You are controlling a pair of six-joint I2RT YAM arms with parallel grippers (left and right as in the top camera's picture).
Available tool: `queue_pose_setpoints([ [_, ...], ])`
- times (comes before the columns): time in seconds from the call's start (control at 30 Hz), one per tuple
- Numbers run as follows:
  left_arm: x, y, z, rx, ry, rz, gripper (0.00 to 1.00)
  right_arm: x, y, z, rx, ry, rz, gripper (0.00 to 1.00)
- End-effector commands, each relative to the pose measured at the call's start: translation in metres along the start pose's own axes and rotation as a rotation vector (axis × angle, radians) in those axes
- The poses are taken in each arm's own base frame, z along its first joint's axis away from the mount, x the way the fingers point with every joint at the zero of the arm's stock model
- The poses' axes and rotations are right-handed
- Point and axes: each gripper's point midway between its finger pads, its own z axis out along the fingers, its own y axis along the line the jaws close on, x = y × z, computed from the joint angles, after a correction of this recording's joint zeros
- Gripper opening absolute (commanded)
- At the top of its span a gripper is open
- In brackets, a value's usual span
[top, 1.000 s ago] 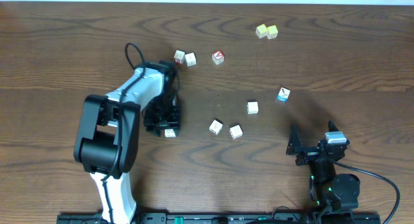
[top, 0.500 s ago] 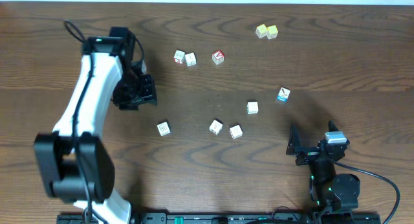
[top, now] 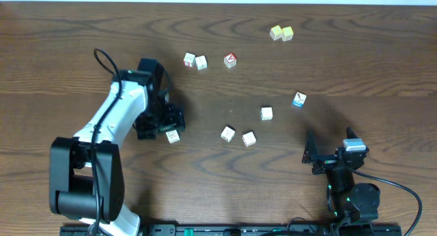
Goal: Lift 5 blocks
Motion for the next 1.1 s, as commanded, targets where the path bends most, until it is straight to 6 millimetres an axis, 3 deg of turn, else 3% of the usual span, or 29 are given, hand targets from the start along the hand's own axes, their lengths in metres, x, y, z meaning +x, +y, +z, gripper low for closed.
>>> queue_pose_setpoints([
  [0.0,-0.006,0.001,0.007,0.01,-0.032,-0.088,0.86,0.0,-0.004,0.0,0.017,-0.002,-0.011,0.99],
  [0.23,-0.004,0.0,0.034,-0.021,-0.076,-0.137,0.85,0.0,-0.004,0.0,0.017,-0.002,-0.011,0.99],
  [0.33,-0.002,0.001,0.04,-0.064,-0.099,-0.133,0.7,0.0,-0.004,0.0,0.017,-0.002,-0.011,0.99],
  [0.47,-0.004,0.003,0.041,-0.106,-0.123,-0.137,0.69,0.0,-0.004,0.0,0.017,-0.002,-0.011,0.99],
  [0.6,-0.005,0.004,0.044,-0.115,-0.141,-0.139,0.59,0.0,-0.004,0.0,0.017,-0.003,-0.011,0.99],
  [0.73,-0.012,0.007,0.045,-0.124,-0.175,-0.138,0.57,0.0,-0.004,0.0,0.017,-0.002,-0.011,0.99],
  [0.9,-0.012,0.006,0.045,-0.121,-0.177,-0.138,0.37,0.0,-0.004,0.0,0.017,-0.002,-0.011,0.99],
  [1.07,-0.012,0.006,0.045,-0.121,-0.177,-0.137,0.36,0.0,-0.004,0.0,0.017,-0.002,-0.011,0.99],
])
